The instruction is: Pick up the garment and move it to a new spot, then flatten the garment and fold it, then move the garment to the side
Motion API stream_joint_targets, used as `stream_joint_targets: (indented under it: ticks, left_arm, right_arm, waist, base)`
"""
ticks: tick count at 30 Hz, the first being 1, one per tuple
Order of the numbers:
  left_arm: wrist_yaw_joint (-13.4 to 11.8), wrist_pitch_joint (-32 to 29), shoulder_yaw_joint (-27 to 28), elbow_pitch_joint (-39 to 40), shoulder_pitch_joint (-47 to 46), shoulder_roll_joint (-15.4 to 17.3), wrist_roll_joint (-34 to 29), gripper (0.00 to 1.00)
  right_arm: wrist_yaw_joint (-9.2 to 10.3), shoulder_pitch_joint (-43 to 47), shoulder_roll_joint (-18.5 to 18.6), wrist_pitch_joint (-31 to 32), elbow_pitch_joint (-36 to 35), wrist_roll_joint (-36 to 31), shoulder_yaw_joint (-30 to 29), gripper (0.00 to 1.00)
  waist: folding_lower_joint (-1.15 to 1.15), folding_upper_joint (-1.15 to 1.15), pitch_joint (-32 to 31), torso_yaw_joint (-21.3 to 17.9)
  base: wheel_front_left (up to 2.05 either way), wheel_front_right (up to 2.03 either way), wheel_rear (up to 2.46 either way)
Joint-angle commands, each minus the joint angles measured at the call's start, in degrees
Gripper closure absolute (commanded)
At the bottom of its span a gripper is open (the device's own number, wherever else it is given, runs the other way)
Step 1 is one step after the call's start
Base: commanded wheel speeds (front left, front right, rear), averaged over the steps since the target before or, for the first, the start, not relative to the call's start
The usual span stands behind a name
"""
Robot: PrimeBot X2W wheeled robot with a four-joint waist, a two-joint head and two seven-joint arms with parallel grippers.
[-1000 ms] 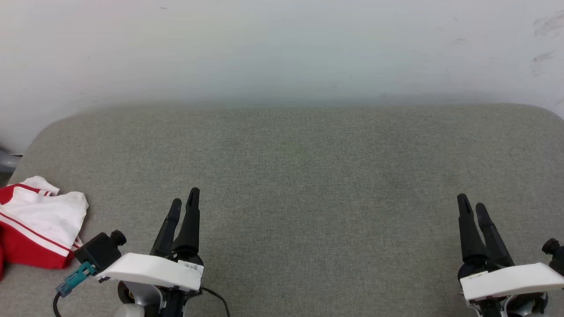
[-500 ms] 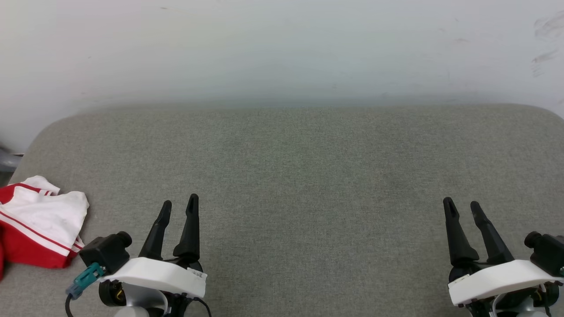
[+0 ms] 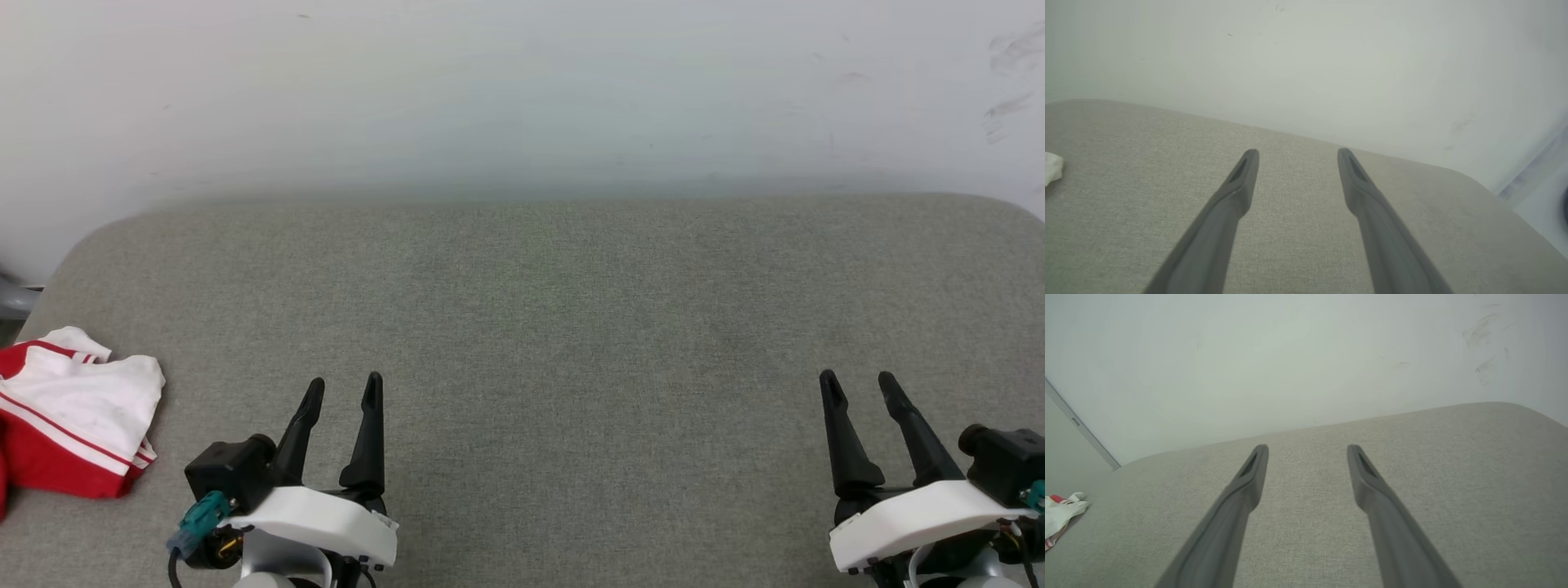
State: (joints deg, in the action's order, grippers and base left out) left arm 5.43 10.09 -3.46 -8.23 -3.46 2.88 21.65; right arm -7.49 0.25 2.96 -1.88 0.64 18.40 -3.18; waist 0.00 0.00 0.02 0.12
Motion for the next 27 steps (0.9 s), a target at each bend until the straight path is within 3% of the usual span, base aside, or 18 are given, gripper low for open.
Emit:
stream_joint_targets:
  ticks: [1, 27]
  left_arm:
    - [-0.38, 0.56, -0.19, 0.06, -0.05, 0.04, -1.7, 0.0]
    - [-1.83, 3.56, -0.8, -3.1, -0.89, 0.04, -12.2, 0.0]
  right_arm:
    - [0.0, 0.24, -0.09, 0.21, -0.85, -1.74, -0.1, 0.0]
    - [0.01, 1.9, -0.12, 1.01, -3.68, -13.04, -0.92, 0.0]
  waist:
    - [0.0, 0.0, 0.03, 0.05]
    - [0.0, 0.0, -0.27, 0.75]
  base:
    - [0.0, 0.0, 0.0]
    - [0.0, 0.0, 0.0]
